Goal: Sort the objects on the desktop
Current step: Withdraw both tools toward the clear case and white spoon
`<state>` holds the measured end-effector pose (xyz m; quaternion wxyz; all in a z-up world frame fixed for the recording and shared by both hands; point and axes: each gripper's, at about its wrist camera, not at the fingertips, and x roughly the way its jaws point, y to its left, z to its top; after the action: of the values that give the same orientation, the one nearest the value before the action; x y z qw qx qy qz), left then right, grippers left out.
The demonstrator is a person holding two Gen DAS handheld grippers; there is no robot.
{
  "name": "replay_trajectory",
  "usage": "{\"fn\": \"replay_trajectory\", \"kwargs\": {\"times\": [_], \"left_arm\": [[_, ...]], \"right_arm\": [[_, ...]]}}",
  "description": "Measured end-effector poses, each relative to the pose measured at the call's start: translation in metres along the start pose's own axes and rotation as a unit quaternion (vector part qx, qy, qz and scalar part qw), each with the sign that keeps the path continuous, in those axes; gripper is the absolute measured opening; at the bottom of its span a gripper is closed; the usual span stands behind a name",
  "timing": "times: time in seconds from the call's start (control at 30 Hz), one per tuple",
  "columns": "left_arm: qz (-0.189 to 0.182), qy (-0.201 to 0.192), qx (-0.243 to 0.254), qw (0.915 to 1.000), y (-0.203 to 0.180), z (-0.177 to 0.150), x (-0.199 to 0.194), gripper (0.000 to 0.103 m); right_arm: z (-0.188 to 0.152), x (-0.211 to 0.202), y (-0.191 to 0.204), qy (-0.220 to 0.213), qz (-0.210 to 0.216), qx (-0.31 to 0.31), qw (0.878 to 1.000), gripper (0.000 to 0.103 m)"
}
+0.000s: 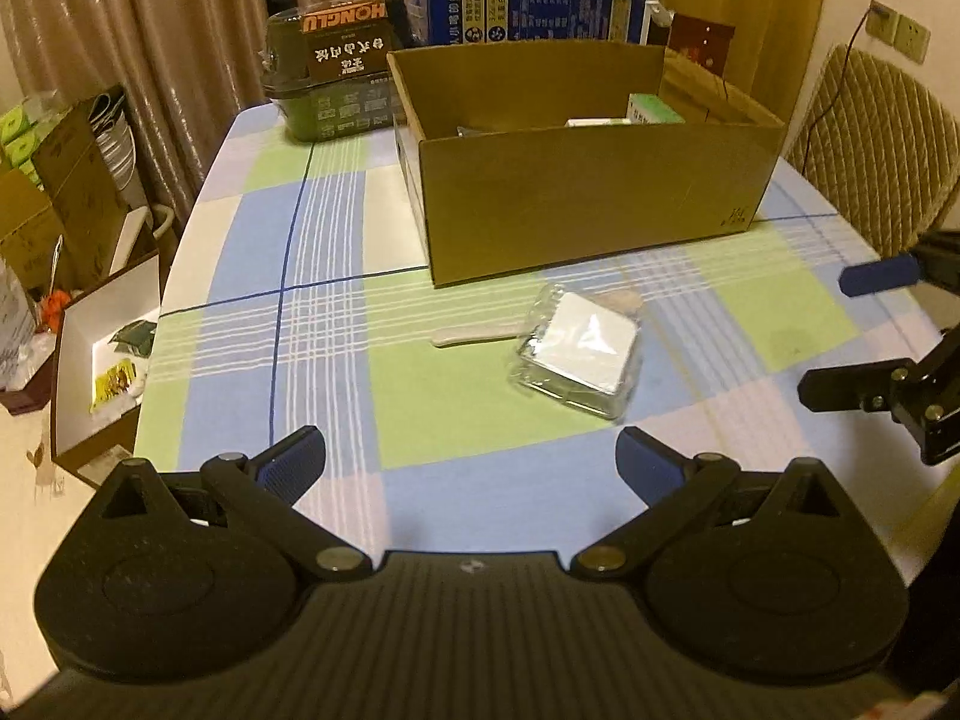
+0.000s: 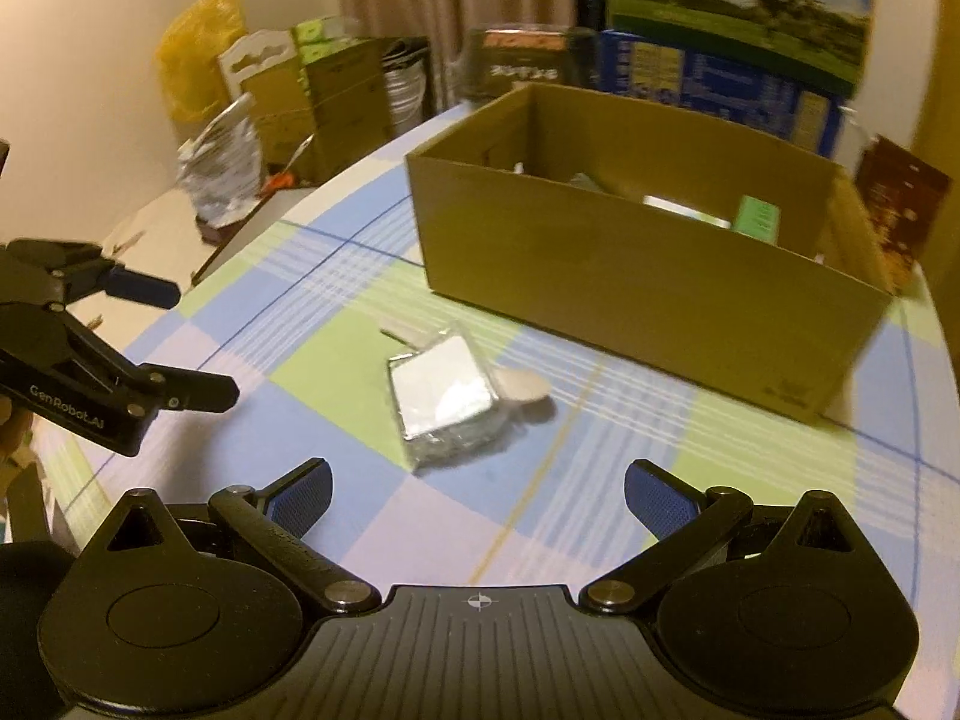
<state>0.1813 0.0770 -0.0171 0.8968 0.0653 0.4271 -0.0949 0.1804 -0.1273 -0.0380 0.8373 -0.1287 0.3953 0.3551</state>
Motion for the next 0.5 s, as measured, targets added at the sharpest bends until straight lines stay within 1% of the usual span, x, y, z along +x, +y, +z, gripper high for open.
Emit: {"fn": "replay_trajectory", "kwargs": {"times": [0.17,0.3,0.5], "left_arm": [[-0.002,0.01,0.014,0.9998,0.01,0.001,0.019,0.101],[-0.009,0.016,0.032,0.9993,0.016,0.003,0.036,0.101],[-0.022,0.026,0.048,0.9983,0.023,0.006,0.059,0.101]], "right_arm": [[0.006,0.031,0.003,0.005,0.007,-0.018,1.0,0.101],[0.007,0.052,0.007,0.006,0.016,-0.048,0.999,0.101],[0.013,0.077,0.008,-0.005,0.024,-0.08,0.996,0.1]]}}
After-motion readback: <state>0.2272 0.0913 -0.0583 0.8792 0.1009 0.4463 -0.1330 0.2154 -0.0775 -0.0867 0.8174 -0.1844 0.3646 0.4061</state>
